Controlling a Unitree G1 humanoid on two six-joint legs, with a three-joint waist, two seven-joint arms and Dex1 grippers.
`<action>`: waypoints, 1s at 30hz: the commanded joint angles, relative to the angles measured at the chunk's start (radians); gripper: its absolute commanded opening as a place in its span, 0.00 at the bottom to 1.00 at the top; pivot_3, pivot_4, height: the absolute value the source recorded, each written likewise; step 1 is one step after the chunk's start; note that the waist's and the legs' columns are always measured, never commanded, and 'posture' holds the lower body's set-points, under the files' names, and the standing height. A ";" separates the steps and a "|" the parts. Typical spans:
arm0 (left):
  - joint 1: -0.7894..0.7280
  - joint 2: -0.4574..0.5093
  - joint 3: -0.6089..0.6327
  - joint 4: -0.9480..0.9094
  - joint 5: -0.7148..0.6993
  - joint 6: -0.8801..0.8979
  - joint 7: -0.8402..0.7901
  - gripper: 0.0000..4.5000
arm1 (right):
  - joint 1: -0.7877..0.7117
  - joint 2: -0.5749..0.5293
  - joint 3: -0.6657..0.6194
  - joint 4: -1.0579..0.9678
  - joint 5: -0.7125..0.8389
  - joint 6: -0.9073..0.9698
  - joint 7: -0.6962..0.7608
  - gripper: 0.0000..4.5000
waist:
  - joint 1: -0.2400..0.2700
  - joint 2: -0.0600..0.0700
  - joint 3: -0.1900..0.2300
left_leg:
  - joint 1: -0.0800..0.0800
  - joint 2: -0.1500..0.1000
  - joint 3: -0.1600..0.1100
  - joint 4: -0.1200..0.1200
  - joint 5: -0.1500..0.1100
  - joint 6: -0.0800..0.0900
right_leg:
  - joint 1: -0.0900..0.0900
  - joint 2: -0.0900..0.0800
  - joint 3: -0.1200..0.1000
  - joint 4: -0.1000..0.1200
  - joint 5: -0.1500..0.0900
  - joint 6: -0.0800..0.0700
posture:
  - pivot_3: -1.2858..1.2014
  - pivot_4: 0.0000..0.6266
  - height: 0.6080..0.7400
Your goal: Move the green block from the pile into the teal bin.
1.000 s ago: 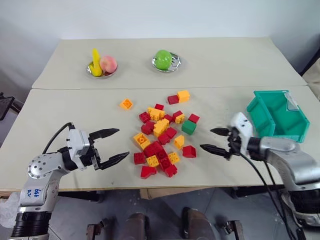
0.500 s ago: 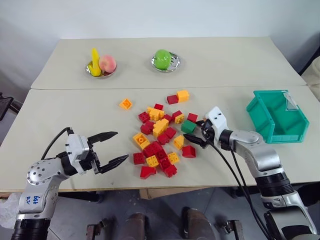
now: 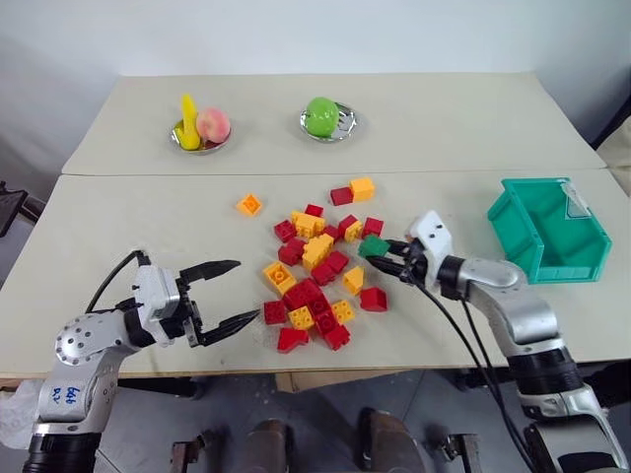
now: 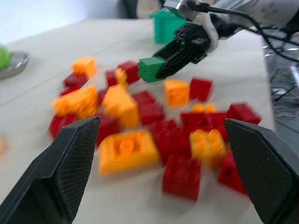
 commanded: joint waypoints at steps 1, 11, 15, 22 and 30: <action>-0.048 -0.026 -0.049 -0.054 -0.026 0.018 0.001 1.00 | 0.061 -0.054 -0.219 -0.036 0.092 -0.133 0.034 0.33 | 0.002 0.000 0.000 | 0.000 0.000 0.000 0.000 0.000 0.000 | 0.000 0.000 0.000 0.000 0.000 0.000 | 0.52 0.24 1.00; -0.232 -0.140 -0.144 0.025 -0.034 0.073 0.010 1.00 | 0.125 -0.234 -0.590 0.260 0.015 -0.223 -0.222 0.33 | 0.015 0.000 0.000 | 0.002 0.000 0.004 0.000 0.000 0.000 | 0.001 0.000 0.001 0.000 0.001 0.000 | 0.52 0.24 1.00; -0.264 -0.148 -0.166 0.067 -0.013 0.055 -0.032 1.00 | 0.125 -0.241 -0.558 0.317 0.003 -0.231 -0.229 0.33 | 0.007 0.001 0.000 | 0.002 0.001 0.005 0.000 0.000 0.000 | 0.001 0.000 0.001 0.000 0.001 0.000 | 0.52 0.24 1.00; -0.269 -0.145 -0.152 0.088 -0.003 0.034 -0.037 1.00 | 0.100 -0.241 -0.544 0.378 -0.011 -0.242 -0.269 0.79 | -0.004 0.001 0.000 | 0.003 0.001 0.005 0.000 0.000 0.000 | 0.001 0.000 0.001 0.000 0.001 0.000 | 0.52 0.24 1.00; -0.216 -0.093 -0.057 0.131 0.059 -0.038 0.020 1.00 | 0.088 -0.202 -0.554 0.198 0.217 -0.251 -0.049 0.99 | -0.009 0.001 0.000 | 0.002 0.002 0.004 0.000 0.000 0.000 | 0.001 0.001 0.001 0.000 0.001 0.000 | 0.52 0.24 1.00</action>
